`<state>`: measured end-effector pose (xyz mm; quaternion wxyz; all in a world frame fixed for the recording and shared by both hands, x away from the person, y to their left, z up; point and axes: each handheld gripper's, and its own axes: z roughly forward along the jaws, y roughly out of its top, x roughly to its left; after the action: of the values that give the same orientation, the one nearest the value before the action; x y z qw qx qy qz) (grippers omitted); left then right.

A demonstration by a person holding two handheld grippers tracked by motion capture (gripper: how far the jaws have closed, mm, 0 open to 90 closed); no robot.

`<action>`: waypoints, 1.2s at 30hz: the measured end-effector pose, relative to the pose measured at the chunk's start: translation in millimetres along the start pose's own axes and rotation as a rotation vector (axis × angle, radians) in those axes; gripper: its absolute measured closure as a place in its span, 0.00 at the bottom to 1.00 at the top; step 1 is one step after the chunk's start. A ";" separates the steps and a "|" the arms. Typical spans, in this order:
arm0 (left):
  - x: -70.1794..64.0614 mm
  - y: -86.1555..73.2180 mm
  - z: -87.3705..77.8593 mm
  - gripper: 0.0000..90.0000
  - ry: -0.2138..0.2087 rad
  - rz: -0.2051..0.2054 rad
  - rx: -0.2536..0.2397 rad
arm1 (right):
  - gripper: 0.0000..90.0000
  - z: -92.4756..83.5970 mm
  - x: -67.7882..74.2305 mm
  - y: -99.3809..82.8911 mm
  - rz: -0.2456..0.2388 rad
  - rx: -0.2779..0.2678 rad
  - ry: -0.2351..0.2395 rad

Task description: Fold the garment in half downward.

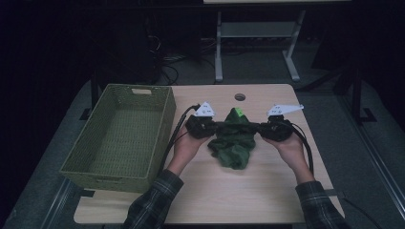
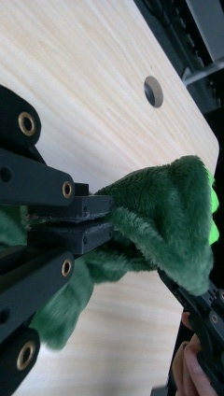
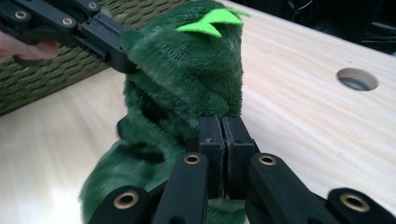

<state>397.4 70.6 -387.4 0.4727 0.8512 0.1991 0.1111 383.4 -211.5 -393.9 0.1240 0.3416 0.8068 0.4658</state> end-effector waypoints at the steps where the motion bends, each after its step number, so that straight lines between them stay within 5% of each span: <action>1: -4.5 -3.3 -3.5 0.96 -0.017 0.000 -0.008 | 0.98 -3.5 5.0 -3.7 -0.004 -0.013 0.003; 16: -33.7 -22.8 -15.7 0.96 -0.067 0.050 0.012 | 0.97 -19.2 30.6 -33.5 -0.015 -0.027 0.040; 36: -62.0 -77.0 -9.3 0.97 -0.143 0.061 0.133 | 0.97 -16.1 63.9 -82.0 -0.035 0.114 0.117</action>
<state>320.3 86.7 -447.9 0.4246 0.8921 0.1459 0.0506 292.3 -206.9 -446.3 0.0652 0.3064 0.8436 0.4360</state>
